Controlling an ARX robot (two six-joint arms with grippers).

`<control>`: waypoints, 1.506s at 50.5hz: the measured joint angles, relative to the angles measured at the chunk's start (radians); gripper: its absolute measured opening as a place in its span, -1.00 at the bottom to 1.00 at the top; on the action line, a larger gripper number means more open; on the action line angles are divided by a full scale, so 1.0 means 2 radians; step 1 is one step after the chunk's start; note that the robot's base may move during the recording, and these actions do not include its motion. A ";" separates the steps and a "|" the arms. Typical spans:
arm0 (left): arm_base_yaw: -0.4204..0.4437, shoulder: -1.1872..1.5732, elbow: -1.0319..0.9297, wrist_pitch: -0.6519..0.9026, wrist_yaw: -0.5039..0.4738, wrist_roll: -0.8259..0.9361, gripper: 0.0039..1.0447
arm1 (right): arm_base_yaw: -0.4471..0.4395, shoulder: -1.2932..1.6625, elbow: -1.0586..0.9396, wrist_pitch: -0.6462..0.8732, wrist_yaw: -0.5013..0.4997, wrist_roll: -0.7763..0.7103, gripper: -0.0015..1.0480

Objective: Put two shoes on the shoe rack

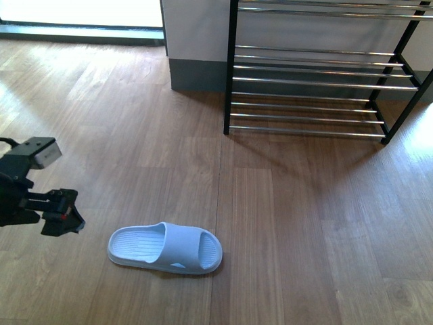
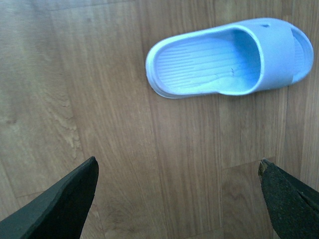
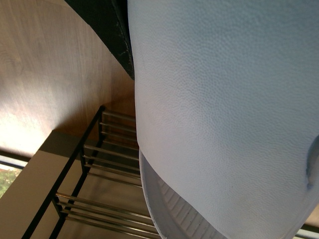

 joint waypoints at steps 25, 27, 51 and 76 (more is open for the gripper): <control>-0.059 0.145 0.114 -0.017 0.027 0.113 0.83 | 0.000 0.000 0.000 0.000 0.000 0.000 -0.97; -0.064 0.150 0.119 -0.019 0.032 0.117 0.83 | 0.000 0.000 0.000 0.000 0.000 0.000 -0.97; -0.122 0.235 0.171 -0.023 0.033 0.179 0.83 | 0.000 0.000 0.000 0.000 0.000 0.000 -0.97; -0.138 0.269 0.209 -0.021 0.015 0.259 0.83 | 0.000 0.000 0.000 0.000 0.000 0.000 -0.97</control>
